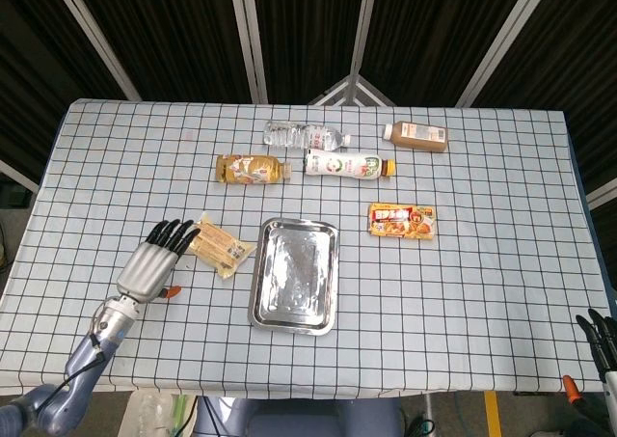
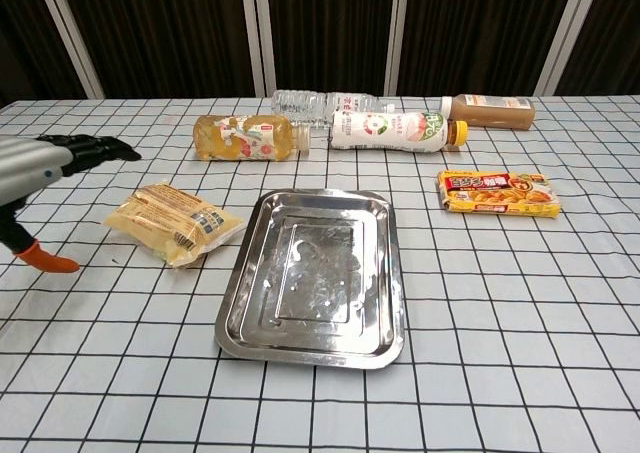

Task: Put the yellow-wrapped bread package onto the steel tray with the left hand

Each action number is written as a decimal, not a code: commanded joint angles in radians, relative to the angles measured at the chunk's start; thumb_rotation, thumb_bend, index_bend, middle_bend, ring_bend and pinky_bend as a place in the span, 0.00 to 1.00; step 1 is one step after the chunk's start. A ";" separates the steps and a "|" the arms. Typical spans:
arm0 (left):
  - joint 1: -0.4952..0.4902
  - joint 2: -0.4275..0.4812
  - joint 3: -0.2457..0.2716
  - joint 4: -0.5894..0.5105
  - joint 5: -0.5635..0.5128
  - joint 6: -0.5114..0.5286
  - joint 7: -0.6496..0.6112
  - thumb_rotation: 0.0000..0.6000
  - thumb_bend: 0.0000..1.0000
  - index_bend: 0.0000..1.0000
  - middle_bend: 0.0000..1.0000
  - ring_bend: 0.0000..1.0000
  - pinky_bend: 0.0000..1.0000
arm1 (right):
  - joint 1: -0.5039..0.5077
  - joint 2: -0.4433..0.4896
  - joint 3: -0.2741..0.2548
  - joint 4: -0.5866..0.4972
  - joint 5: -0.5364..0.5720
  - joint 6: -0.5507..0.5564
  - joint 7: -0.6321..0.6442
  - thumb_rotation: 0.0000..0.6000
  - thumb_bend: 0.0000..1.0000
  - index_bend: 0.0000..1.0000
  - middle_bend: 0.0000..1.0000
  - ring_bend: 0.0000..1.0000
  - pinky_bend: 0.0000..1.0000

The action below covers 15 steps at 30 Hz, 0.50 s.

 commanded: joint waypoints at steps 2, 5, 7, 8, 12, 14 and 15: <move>-0.083 -0.108 -0.033 0.119 -0.085 -0.087 0.035 1.00 0.21 0.00 0.01 0.06 0.11 | 0.011 0.002 0.016 -0.009 0.048 -0.032 -0.006 1.00 0.41 0.00 0.00 0.00 0.00; -0.113 -0.146 -0.037 0.164 -0.102 -0.117 0.032 1.00 0.23 0.00 0.03 0.07 0.11 | 0.013 0.004 0.022 -0.013 0.062 -0.037 -0.004 1.00 0.41 0.00 0.00 0.00 0.00; -0.139 -0.179 -0.039 0.208 -0.112 -0.134 0.031 1.00 0.25 0.01 0.05 0.08 0.11 | 0.013 0.003 0.028 -0.013 0.075 -0.039 -0.008 1.00 0.41 0.00 0.00 0.00 0.00; -0.148 -0.192 -0.041 0.225 -0.114 -0.135 0.028 1.00 0.25 0.02 0.06 0.08 0.11 | 0.015 0.001 0.029 -0.015 0.079 -0.043 -0.012 1.00 0.41 0.00 0.00 0.00 0.00; -0.169 -0.229 -0.043 0.277 -0.109 -0.124 -0.013 1.00 0.28 0.07 0.09 0.11 0.12 | 0.025 -0.003 0.027 -0.024 0.081 -0.067 -0.038 1.00 0.41 0.00 0.00 0.00 0.00; -0.177 -0.240 -0.042 0.298 -0.103 -0.120 -0.037 1.00 0.32 0.11 0.15 0.17 0.17 | 0.029 -0.006 0.028 -0.027 0.084 -0.077 -0.055 1.00 0.41 0.00 0.00 0.00 0.00; -0.182 -0.247 -0.042 0.312 -0.100 -0.116 -0.049 1.00 0.33 0.13 0.18 0.20 0.19 | 0.031 -0.008 0.028 -0.030 0.087 -0.081 -0.064 1.00 0.41 0.00 0.00 0.00 0.00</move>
